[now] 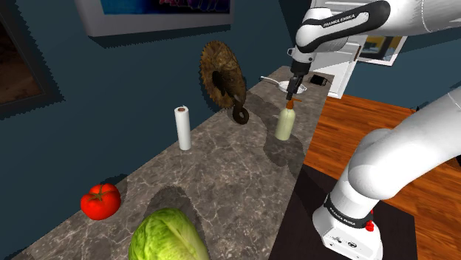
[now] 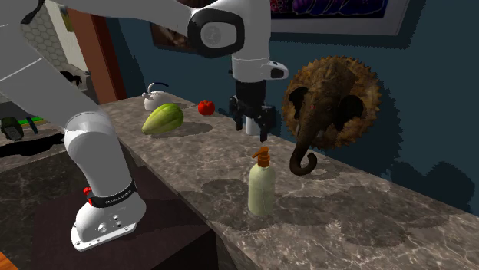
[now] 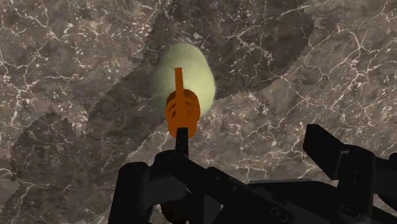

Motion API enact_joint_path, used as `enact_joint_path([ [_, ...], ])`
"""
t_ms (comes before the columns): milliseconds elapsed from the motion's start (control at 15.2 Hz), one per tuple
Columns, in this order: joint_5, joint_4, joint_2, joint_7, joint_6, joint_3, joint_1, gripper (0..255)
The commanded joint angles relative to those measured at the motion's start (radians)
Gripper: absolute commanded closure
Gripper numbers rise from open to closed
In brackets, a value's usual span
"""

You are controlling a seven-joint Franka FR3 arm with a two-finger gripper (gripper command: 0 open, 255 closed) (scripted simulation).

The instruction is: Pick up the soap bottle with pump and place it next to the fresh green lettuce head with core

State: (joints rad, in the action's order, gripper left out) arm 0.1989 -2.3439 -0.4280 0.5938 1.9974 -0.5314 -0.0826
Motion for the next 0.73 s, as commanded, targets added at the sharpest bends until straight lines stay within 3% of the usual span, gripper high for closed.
enact_joint_path([
  [0, -0.023, 0.039, 0.077, 0.067, 0.029, -0.061, 0.004, 0],
  [132, -0.051, 0.070, 0.140, 0.121, 0.047, -0.106, 0.008, 0],
  [660, -0.071, 0.005, 0.189, 0.139, 0.156, -0.127, 0.014, 0],
])
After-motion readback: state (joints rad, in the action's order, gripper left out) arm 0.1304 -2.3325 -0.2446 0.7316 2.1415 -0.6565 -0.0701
